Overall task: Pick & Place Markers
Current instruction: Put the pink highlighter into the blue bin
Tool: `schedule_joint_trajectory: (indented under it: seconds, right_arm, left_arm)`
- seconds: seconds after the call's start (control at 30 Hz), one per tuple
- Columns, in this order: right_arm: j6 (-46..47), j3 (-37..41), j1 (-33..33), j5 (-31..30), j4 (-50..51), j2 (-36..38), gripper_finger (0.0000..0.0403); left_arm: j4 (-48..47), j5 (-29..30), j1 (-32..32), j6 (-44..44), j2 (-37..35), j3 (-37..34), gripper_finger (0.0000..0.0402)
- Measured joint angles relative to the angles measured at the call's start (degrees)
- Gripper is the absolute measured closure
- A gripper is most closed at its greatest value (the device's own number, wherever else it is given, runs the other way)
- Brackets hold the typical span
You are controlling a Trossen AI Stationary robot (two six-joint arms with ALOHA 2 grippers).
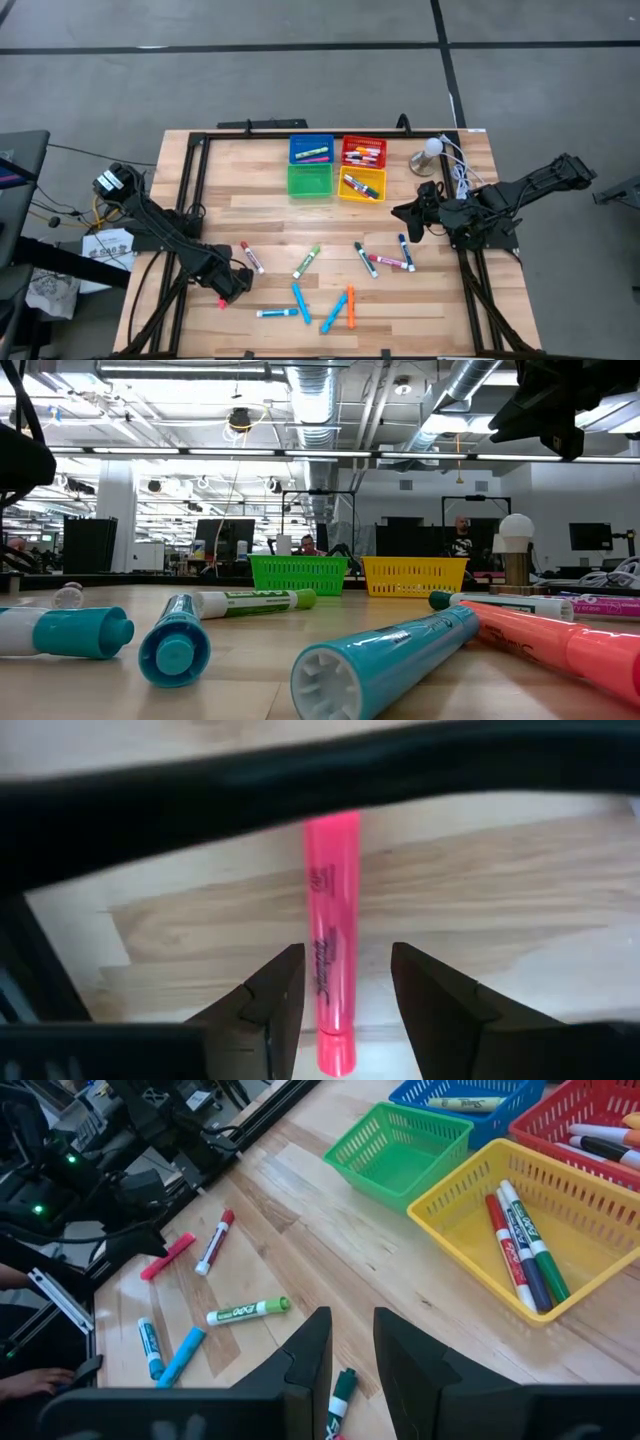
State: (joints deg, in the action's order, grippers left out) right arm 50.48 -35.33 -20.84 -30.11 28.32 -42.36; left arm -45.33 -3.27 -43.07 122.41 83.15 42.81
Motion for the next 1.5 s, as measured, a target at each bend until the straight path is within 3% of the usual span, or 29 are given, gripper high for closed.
schedule_joint_trajectory:
  seconds: [0.53,0.8,1.03,1.23,1.5]
  right_arm:
    - [0.02,0.0,0.0,-0.11,-0.02,0.01,0.0336]
    - [0.02,0.0,0.0,-0.17,-0.04,0.01,0.0336]
    - [0.02,0.0,0.0,-0.2,-0.04,-0.01,0.0336]
    - [-0.43,0.0,0.0,-0.2,-0.04,-0.01,0.0336]
    - [-2.77,-0.02,0.0,-0.2,-0.4,-0.01,0.0336]
  left_arm:
    - [11.88,-3.3,0.48,0.38,-0.24,-8.07,0.0256]
    - [12.39,-2.97,0.48,1.02,-0.15,-8.16,0.0337]
    - [12.6,-2.99,0.48,0.93,-0.55,-8.22,0.0338]
    - [12.28,-4.02,0.24,-0.46,-6.39,-8.58,0.0338]
    - [13.23,-1.04,0.05,-2.16,-17.43,-8.51,0.0338]
